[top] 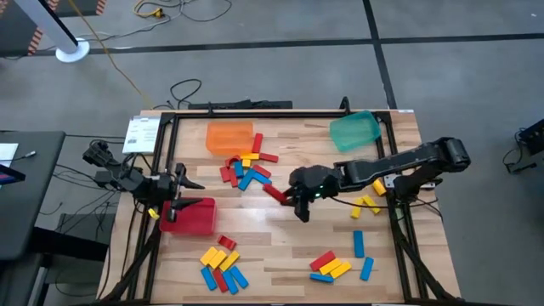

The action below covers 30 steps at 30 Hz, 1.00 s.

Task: Sort blocks
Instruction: Put the red block into the red bin

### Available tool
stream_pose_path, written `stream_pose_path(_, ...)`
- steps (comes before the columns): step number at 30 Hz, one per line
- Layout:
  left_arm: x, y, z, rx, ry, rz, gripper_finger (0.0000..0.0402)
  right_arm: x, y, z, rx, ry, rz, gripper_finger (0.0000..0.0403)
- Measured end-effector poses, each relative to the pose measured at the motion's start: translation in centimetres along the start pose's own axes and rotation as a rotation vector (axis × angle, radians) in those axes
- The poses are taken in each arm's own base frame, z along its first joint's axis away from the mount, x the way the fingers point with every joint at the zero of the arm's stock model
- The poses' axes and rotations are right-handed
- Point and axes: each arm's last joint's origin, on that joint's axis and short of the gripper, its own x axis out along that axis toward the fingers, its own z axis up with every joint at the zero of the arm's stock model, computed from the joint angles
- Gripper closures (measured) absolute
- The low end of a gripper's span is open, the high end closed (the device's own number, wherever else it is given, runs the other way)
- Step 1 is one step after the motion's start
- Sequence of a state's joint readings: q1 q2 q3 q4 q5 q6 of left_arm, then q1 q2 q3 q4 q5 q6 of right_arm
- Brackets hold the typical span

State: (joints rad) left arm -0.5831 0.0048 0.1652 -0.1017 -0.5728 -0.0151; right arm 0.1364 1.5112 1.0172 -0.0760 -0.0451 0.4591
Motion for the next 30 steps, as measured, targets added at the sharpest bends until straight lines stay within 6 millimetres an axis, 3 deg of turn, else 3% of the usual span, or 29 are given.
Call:
stream_pose_path(7, -0.3, 0.2, 1.5, 0.021, -0.038, 0.000, 0.0228, 6.7, 0.7, 1.4, -0.096, 0.024, 0.113, 0.0266)
stream_pose_path(14, -0.6, 0.4, 2.1, -0.073, -0.024, -0.002, 0.0228, 11.9, 1.6, 4.7, -0.210, -0.009, 0.211, 0.0266)
stream_pose_path(23, -0.6, 0.4, 1.8, -0.164, 0.008, -0.001, 0.0228, 17.7, 0.5, 5.9, -0.240, 0.013, 0.276, 0.0266)
stream_pose_path(30, -0.6, 0.4, 1.8, -0.179, 0.014, -0.001, 0.0228, 21.0, -0.6, 6.6, -0.239, 0.003, 0.328, 0.0266)
